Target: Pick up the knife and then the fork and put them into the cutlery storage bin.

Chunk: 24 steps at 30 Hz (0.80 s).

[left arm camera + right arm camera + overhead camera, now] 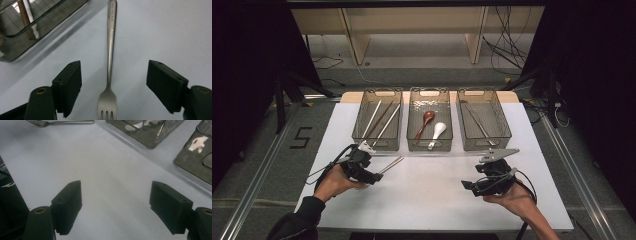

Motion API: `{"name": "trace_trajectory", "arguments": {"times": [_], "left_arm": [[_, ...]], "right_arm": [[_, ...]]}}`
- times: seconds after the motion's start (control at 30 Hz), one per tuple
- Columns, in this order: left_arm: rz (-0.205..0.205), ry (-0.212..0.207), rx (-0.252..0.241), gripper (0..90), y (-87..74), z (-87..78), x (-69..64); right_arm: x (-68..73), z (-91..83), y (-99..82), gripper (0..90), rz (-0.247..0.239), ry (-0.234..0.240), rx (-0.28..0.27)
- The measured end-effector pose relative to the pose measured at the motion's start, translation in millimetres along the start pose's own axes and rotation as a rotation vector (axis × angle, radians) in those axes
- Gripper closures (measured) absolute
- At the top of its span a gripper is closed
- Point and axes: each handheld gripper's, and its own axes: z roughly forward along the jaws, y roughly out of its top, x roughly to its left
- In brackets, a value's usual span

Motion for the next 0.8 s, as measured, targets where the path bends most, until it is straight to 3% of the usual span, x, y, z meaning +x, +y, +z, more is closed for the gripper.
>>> {"name": "trace_trajectory", "arguments": {"times": [0.2, 0.47, 0.8], "left_arm": [[-0.008, -0.024, 0.049, 35.7, 3.0, 5.2, 3.5], [0.005, -0.01, 0.116, 47.1, 8.2, 17.2, 2.5], [0.007, -0.024, 0.158, 61.1, 11.8, 24.8, 6.2]], "right_arm": [[0.0, 1.0, -1.2, 26.8, 0.001, 0.006, 0.007], [0.8, 1.4, -1.0, 26.9, -0.001, 0.011, 0.009], [0.3, 1.7, -0.9, 27.2, -0.002, 0.012, 0.008]]}}
